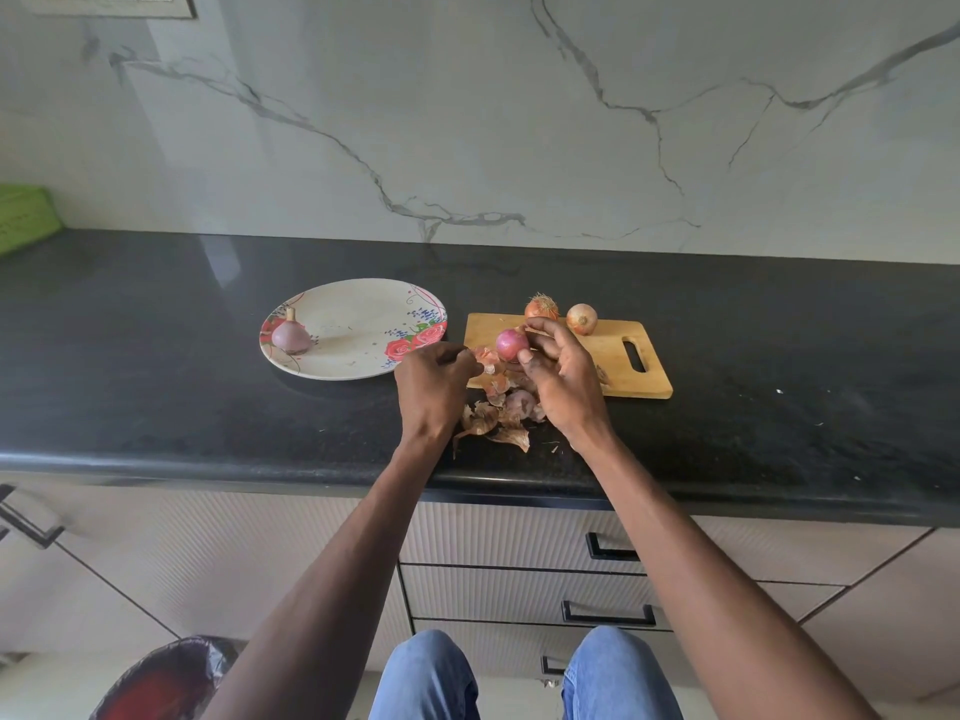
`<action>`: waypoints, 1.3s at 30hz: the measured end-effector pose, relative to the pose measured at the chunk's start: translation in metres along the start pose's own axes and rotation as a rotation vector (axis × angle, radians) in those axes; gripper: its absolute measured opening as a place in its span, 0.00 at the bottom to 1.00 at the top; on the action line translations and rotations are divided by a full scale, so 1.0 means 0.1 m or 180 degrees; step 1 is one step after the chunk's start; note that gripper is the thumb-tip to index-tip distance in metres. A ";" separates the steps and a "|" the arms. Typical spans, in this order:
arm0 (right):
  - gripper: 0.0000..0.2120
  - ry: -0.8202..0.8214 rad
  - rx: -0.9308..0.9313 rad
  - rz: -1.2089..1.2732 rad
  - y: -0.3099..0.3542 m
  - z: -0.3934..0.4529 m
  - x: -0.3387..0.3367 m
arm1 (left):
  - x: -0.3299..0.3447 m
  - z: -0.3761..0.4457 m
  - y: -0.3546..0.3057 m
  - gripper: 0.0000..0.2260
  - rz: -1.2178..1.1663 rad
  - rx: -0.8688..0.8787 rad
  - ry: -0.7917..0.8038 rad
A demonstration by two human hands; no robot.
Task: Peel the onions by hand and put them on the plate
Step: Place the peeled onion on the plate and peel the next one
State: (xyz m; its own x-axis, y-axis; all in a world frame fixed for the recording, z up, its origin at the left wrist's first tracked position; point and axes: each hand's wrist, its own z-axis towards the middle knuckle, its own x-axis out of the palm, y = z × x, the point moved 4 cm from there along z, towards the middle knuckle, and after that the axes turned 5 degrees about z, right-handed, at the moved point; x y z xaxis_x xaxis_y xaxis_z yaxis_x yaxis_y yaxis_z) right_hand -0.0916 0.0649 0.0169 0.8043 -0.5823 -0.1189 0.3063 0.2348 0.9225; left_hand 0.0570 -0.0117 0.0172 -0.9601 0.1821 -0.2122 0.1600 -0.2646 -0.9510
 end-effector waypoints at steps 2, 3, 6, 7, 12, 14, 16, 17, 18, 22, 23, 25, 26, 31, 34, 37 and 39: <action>0.17 0.0000 0.0038 0.0105 0.01 -0.01 0.00 | -0.01 0.02 0.02 0.09 0.0274 0.0078 -0.0110; 0.15 -0.0009 0.0034 0.0129 0.02 -0.01 0.00 | -0.01 0.03 0.01 0.10 0.0341 0.0179 -0.0131; 0.11 -0.0037 -0.0049 0.0011 0.04 -0.02 -0.01 | 0.00 0.05 0.01 0.14 0.0271 0.0420 -0.0056; 0.10 -0.0032 -0.0074 -0.0054 0.04 -0.02 -0.01 | 0.01 0.05 0.01 0.14 0.0265 0.0495 -0.0008; 0.11 0.0061 -0.0176 -0.0219 0.01 0.01 -0.01 | 0.07 -0.01 0.00 0.11 -0.0938 -0.0042 0.0742; 0.10 0.0081 -0.0181 -0.0215 0.01 0.01 0.00 | 0.10 -0.01 -0.01 0.12 -0.1069 -0.0183 0.1100; 0.11 0.0058 -0.0235 -0.0202 0.00 0.01 -0.01 | 0.11 0.00 0.00 0.12 -0.1199 -0.0242 0.1295; 0.11 0.0042 -0.0327 -0.0233 0.02 0.01 -0.01 | 0.11 0.01 0.01 0.11 -0.1287 -0.0268 0.1310; 0.11 0.0022 -0.0448 -0.0296 0.02 0.01 -0.02 | 0.10 0.01 0.01 0.10 -0.1408 -0.0296 0.1304; 0.11 -0.0102 -0.0910 -0.0638 0.07 -0.01 -0.02 | 0.08 0.00 -0.01 0.09 -0.1679 -0.0363 0.1187; 0.11 -0.0049 -0.0999 -0.0690 0.09 -0.02 -0.01 | 0.09 0.01 0.01 0.10 -0.1639 -0.0344 0.1168; 0.09 0.0185 -0.1117 -0.0754 0.10 -0.03 0.04 | 0.10 0.02 0.03 0.11 -0.1566 -0.0310 0.1145; 0.10 0.0284 -0.1104 -0.0761 0.09 -0.04 0.06 | 0.10 0.02 0.04 0.10 -0.1552 -0.0305 0.1137; 0.11 0.0304 -0.1008 -0.0790 0.04 -0.03 0.07 | 0.10 0.02 0.05 0.09 -0.1468 -0.0308 0.1145; 0.09 0.0322 -0.1203 -0.0928 0.08 -0.04 0.09 | 0.11 0.01 0.05 0.08 -0.1406 -0.0330 0.1150; 0.07 0.0279 -0.1375 -0.1053 0.12 -0.08 0.10 | 0.11 0.02 0.05 0.09 -0.1405 -0.0344 0.1150; 0.07 0.0212 -0.1348 -0.1011 0.10 -0.08 0.09 | 0.11 0.01 0.04 0.09 -0.1415 -0.0359 0.1136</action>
State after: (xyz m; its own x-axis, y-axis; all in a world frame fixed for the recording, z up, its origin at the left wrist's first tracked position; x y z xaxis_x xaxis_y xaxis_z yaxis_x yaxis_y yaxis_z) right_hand -0.0772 0.0683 0.0222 0.6647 -0.6284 -0.4041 0.7078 0.3566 0.6098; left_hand 0.0468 -0.0117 0.0112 -0.8071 0.5658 0.1691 -0.1987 0.0094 -0.9800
